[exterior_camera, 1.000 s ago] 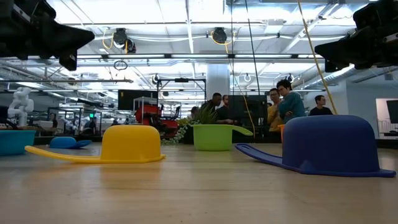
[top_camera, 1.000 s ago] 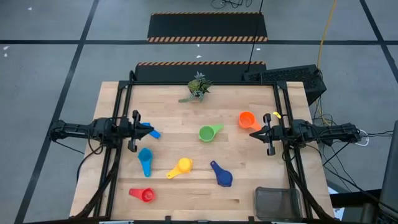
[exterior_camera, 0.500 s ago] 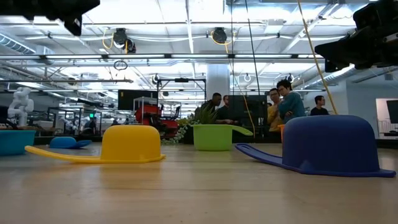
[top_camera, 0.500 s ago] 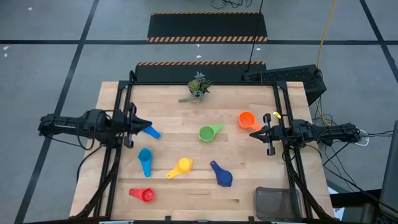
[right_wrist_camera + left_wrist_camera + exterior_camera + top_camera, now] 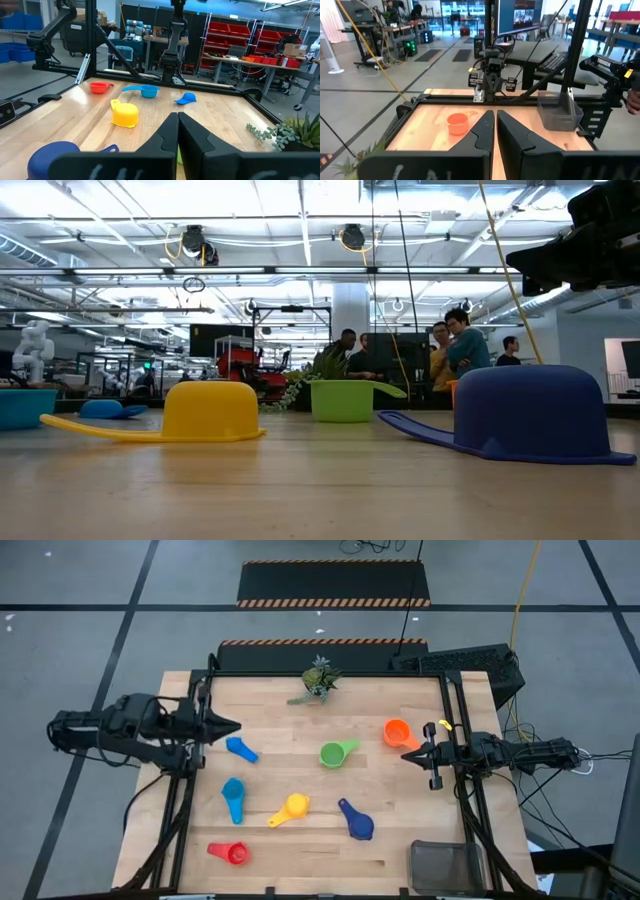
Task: Nest measuring cups in basket
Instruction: Stack the green measuring cup on top of the orange measuring cup
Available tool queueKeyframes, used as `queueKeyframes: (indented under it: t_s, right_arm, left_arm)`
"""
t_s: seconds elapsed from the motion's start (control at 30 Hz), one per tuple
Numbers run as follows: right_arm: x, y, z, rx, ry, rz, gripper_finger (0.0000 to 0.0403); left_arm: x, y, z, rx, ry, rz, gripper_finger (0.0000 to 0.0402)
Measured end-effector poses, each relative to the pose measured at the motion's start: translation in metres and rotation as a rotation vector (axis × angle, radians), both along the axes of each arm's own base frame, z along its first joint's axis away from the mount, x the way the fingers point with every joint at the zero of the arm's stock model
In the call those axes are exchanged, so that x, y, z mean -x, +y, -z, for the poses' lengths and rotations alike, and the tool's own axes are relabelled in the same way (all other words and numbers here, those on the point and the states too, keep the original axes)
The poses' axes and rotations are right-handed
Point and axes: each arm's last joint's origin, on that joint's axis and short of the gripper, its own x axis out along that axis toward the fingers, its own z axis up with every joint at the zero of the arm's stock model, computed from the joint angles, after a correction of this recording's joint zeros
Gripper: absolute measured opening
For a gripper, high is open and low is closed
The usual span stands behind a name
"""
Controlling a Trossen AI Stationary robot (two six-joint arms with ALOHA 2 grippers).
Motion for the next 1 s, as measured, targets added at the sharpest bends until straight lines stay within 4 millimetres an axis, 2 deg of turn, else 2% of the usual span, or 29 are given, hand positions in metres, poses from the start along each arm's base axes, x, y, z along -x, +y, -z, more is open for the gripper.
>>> queueKeyframes:
  t_s: [0.13,0.27,0.47,0.7,0.93,1.0]
  right_arm:
    - [0.0,0.0,0.0,0.0,0.0,0.0,0.0]
    - [0.0,0.0,0.0,0.0,-0.001,-0.001,0.0]
    - [0.0,0.0,0.0,-0.033,0.001,-0.001,0.0]
    - [0.0,0.0,0.0,-0.345,0.017,-0.008,0.0]
    - [0.001,0.0,-0.003,-0.364,0.025,-0.01,0.0]
    - [0.003,0.0,-0.019,-0.362,-0.018,-0.019,0.0]
  left_arm:
    - [-0.004,0.0,-0.016,-0.003,0.047,0.0,0.0024]
    - [-0.012,-0.001,-0.022,-0.01,0.099,-0.003,0.0024]
    - [-0.029,-0.003,-0.012,-0.016,0.196,-0.004,0.0024]
    - [-0.046,-0.013,0.002,-0.02,0.305,0.04,0.0024]
    - [-0.058,-0.025,0.009,-0.032,0.344,0.093,0.0024]
    - [-0.06,-0.027,0.01,-0.035,0.351,0.091,0.0024]
